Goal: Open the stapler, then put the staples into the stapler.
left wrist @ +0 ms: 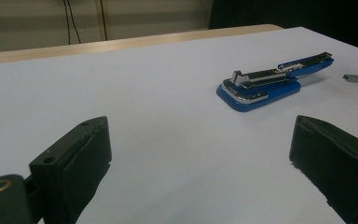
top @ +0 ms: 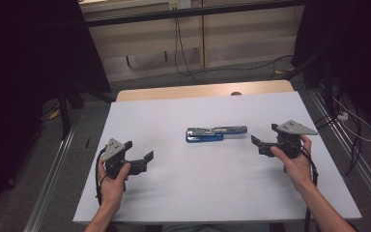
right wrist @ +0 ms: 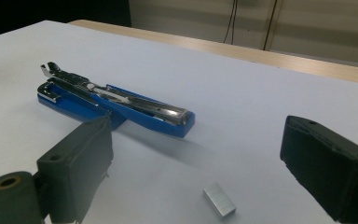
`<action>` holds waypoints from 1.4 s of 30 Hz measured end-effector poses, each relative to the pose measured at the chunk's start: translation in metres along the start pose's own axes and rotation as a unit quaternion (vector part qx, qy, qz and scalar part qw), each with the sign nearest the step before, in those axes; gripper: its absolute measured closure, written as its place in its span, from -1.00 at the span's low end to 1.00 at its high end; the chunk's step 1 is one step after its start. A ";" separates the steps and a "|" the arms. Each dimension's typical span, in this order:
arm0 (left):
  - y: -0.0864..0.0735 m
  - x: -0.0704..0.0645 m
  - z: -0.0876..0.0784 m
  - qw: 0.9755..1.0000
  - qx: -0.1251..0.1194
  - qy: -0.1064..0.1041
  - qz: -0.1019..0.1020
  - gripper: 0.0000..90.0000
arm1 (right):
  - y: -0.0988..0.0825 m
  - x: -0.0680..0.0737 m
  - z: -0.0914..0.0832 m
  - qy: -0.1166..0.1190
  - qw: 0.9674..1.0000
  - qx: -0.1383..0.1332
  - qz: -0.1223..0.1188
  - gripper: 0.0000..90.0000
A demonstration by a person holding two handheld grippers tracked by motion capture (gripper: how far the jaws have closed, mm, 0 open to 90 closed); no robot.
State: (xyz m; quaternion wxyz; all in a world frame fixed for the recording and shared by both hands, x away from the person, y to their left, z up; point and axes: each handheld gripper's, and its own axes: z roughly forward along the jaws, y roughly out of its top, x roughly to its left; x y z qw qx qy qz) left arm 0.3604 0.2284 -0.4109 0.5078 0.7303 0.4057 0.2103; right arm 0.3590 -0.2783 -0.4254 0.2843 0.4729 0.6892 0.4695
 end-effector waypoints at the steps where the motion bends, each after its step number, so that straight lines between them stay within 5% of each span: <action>1: -0.001 0.000 -0.003 1.000 -0.003 0.002 -0.002 -0.88 | 0.000 -0.001 -0.001 -0.001 1.000 -0.001 0.001 -0.79; 7: -0.010 -0.002 -0.017 1.000 -0.006 0.020 0.021 -0.88 | -0.002 -0.005 -0.002 -0.010 1.000 0.012 0.000 -0.90; 15: -0.015 -0.007 -0.025 1.000 0.003 0.019 0.003 -0.88 | 0.001 -0.009 0.003 0.013 0.999 0.050 0.015 -0.89; 30: -0.020 -0.010 -0.026 1.000 0.011 0.021 0.005 -0.89 | 0.015 -0.018 0.019 0.052 0.989 0.141 0.016 -0.85; 42: -0.022 -0.020 -0.033 0.999 0.012 0.020 0.023 -0.89 | 0.018 -0.022 0.031 0.077 0.984 0.162 0.002 -0.85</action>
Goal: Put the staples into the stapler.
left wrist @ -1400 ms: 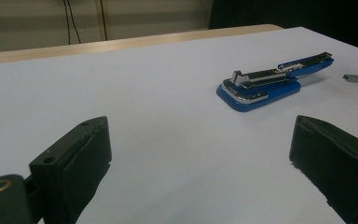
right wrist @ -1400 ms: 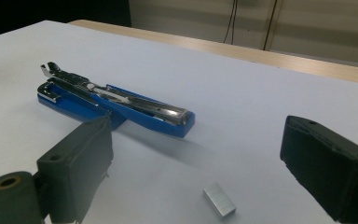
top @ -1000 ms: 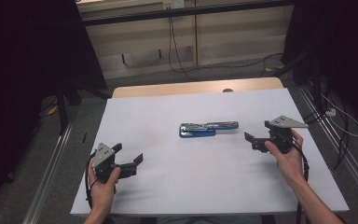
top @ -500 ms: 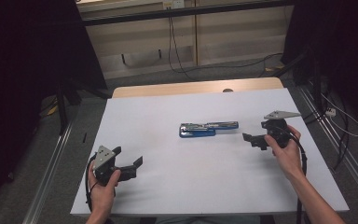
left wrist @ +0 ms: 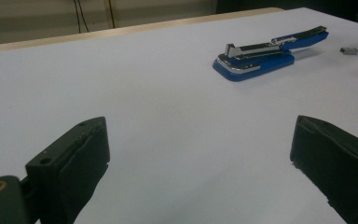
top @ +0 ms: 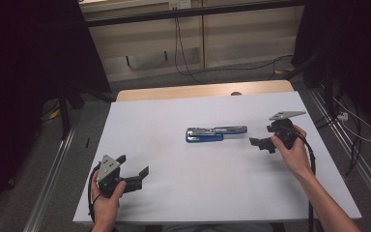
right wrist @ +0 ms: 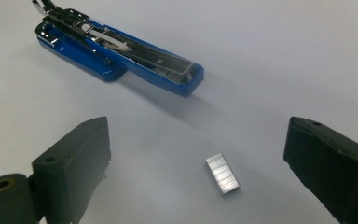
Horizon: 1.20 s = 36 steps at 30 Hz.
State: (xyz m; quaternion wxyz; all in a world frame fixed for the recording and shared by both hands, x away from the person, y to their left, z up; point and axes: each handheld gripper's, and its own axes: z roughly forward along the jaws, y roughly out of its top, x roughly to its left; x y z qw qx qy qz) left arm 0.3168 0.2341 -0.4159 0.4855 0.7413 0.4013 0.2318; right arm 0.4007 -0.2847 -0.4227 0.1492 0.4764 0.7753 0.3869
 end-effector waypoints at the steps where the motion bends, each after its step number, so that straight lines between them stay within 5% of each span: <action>1: 0.000 -0.001 0.000 1.000 0.002 0.001 0.002 -0.89 | 0.002 0.000 0.001 0.005 1.000 0.003 -0.006 -0.87; 7: -0.001 0.000 -0.001 1.000 0.007 -0.001 0.001 -0.89 | 0.012 -0.007 0.007 0.015 0.999 0.025 -0.023 -0.86; 20: -0.002 0.000 0.002 1.000 0.007 -0.017 -0.001 -0.89 | 0.013 -0.023 0.013 0.022 0.996 0.072 -0.037 -0.31; 24: -0.002 0.000 0.002 1.000 0.011 -0.021 0.005 -0.89 | 0.009 -0.024 0.015 0.027 0.993 0.106 -0.034 -0.13; 36: -0.003 -0.001 0.003 1.000 0.012 -0.025 0.004 -0.89 | 0.014 -0.021 0.017 0.039 0.987 0.147 -0.053 0.23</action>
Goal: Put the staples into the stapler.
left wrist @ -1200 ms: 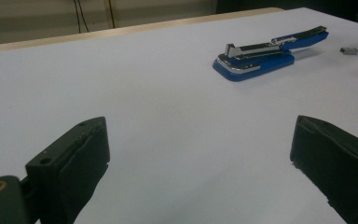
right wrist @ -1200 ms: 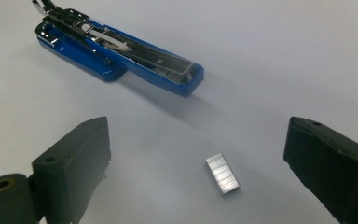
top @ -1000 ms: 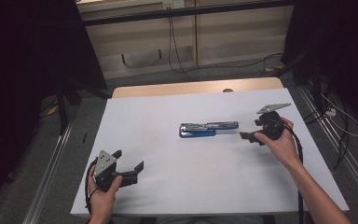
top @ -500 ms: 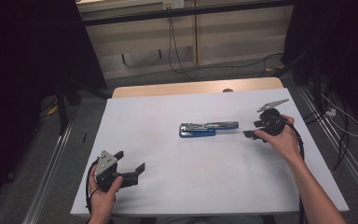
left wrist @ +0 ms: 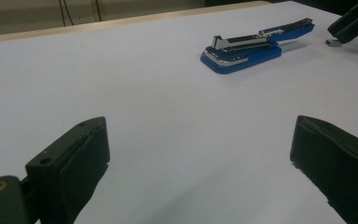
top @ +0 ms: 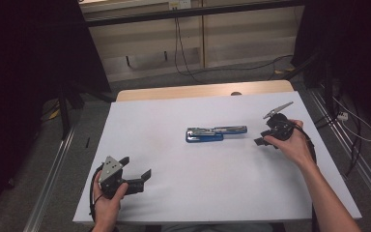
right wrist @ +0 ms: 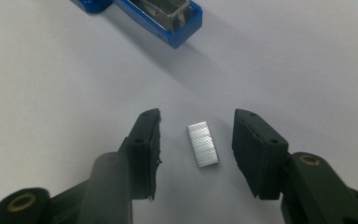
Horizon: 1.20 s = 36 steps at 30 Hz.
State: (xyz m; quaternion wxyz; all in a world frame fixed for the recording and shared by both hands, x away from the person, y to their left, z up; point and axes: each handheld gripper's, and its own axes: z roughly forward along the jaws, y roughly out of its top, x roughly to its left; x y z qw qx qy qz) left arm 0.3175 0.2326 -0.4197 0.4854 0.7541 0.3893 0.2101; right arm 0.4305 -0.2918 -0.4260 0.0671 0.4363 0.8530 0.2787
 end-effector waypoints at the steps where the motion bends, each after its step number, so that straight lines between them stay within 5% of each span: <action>1: 0.000 0.000 0.000 1.000 0.000 0.000 -0.001 -0.89 | 0.000 0.000 0.000 0.004 1.000 0.000 -0.001 0.28; 17: 0.001 -0.001 -0.001 1.000 -0.008 -0.001 0.001 -0.88 | 0.003 0.001 0.007 -0.012 0.999 0.042 -0.024 0.59; 36: 0.001 -0.001 0.000 1.000 -0.004 -0.003 0.001 -0.88 | 0.003 0.001 0.006 -0.020 0.998 0.054 -0.025 0.76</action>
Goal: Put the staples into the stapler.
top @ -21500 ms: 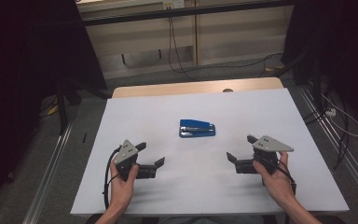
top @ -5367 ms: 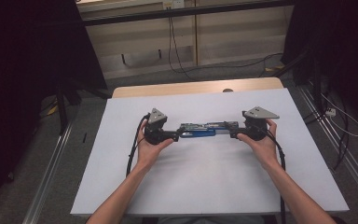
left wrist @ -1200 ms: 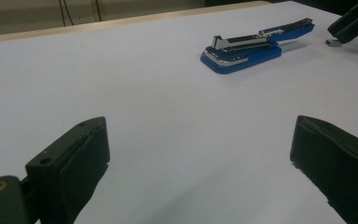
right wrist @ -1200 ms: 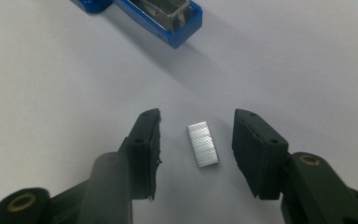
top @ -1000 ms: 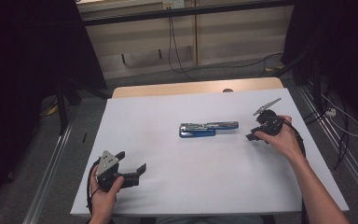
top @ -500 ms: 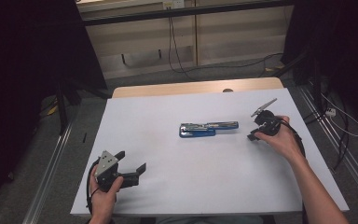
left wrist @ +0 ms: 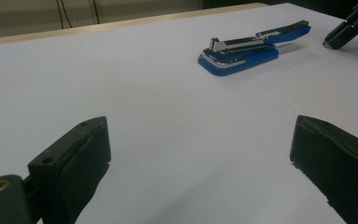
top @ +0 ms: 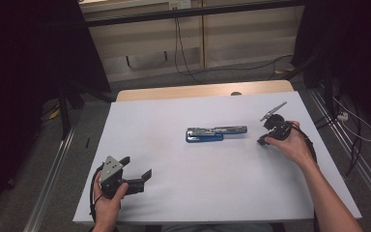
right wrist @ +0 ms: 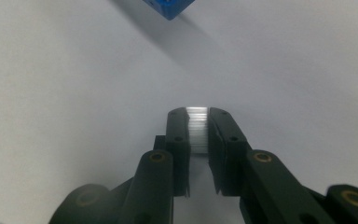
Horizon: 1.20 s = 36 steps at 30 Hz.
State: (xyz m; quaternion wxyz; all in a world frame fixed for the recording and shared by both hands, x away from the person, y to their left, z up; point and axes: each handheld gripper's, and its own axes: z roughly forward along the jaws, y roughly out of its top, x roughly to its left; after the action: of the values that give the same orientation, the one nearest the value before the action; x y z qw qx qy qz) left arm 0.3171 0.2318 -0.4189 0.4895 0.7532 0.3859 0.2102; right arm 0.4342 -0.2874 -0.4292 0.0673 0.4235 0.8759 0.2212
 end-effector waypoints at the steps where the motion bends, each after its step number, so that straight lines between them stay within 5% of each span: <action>1: 0.000 0.000 0.000 1.000 0.000 0.000 0.000 -0.88 | 0.000 0.000 0.000 0.000 1.000 0.000 0.000 0.76; 20: 0.000 0.000 0.000 1.000 0.001 -0.002 -0.001 -0.88 | 0.001 0.002 -0.002 0.016 0.999 -0.041 0.000 0.76; 36: 0.000 0.002 0.000 1.000 0.000 0.004 -0.013 -0.91 | 0.003 0.009 -0.009 0.037 0.995 -0.092 0.001 0.76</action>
State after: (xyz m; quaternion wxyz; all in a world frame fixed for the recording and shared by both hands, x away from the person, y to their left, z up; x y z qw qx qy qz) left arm 0.3181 0.2330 -0.4194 0.4907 0.7471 0.3978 0.2069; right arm 0.4281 -0.2821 -0.4189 0.0733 0.4078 0.8532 0.3169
